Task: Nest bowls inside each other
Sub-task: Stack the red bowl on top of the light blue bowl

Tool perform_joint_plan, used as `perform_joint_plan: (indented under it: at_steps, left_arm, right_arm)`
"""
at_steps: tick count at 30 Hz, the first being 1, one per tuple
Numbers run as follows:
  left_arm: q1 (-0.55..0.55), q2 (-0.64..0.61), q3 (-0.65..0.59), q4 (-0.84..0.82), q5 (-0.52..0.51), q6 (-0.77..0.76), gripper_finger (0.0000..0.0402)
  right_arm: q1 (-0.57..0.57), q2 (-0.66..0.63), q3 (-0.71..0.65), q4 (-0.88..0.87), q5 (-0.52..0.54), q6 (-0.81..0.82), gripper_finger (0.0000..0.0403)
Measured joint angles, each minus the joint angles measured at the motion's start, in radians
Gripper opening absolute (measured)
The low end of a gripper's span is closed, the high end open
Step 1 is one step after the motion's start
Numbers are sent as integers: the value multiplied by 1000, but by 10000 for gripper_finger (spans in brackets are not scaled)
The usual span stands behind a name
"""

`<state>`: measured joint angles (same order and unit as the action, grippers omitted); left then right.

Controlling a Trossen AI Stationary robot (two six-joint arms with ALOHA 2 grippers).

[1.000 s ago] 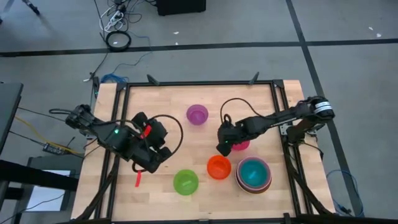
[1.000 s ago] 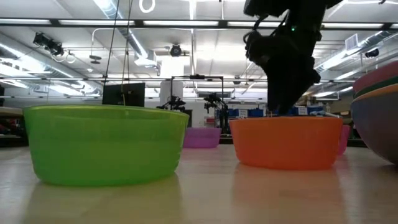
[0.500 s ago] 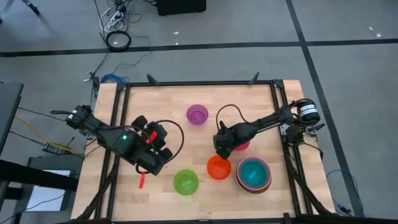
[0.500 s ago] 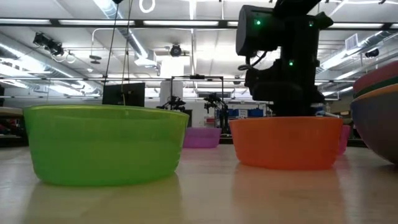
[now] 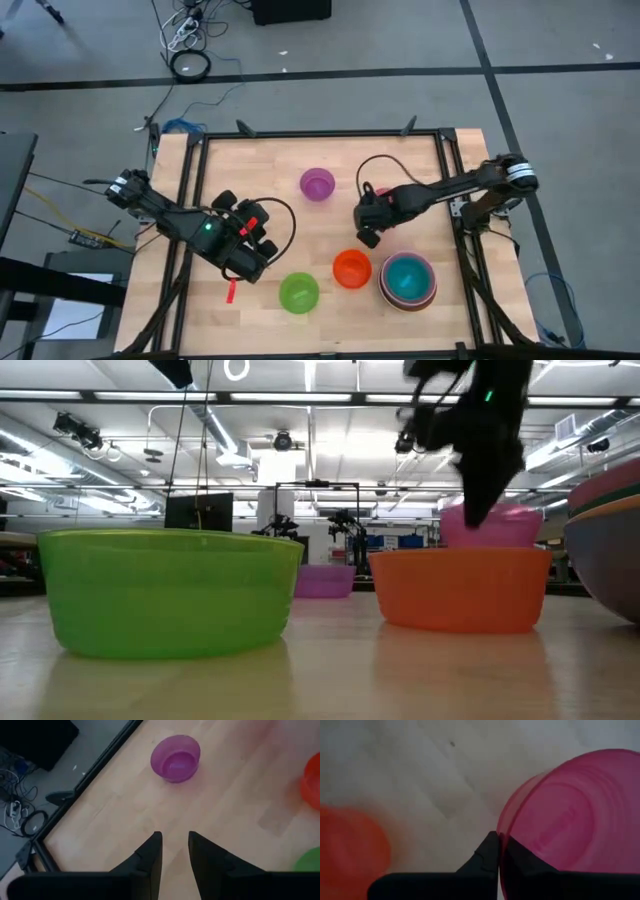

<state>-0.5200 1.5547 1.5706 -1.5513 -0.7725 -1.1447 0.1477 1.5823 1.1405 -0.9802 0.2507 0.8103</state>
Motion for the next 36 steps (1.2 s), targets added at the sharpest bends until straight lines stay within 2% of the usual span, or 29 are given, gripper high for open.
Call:
perform_joint_plan:
  at_steps: [6,11,17,25,28,36]
  left_arm:
    - [0,0,-6,15,3,0,103]
    - [0,0,-6,21,3,0,103]
    - [0,0,-6,46,3,0,103]
    - [0,1,-6,74,4,3,103]
    - [0,1,-6,76,4,3,103]
    - [0,1,-6,84,5,7,104]
  right_arm:
    - [120,-136,130,-156,27,28,1]
    - [283,-205,195,-165,-99,104,0]
    - [470,-231,210,-155,-212,240,0]
    - [580,-200,204,-137,-203,335,4]
    - [585,-192,204,-133,-193,352,25]
    - [584,-193,204,-139,-188,391,117]
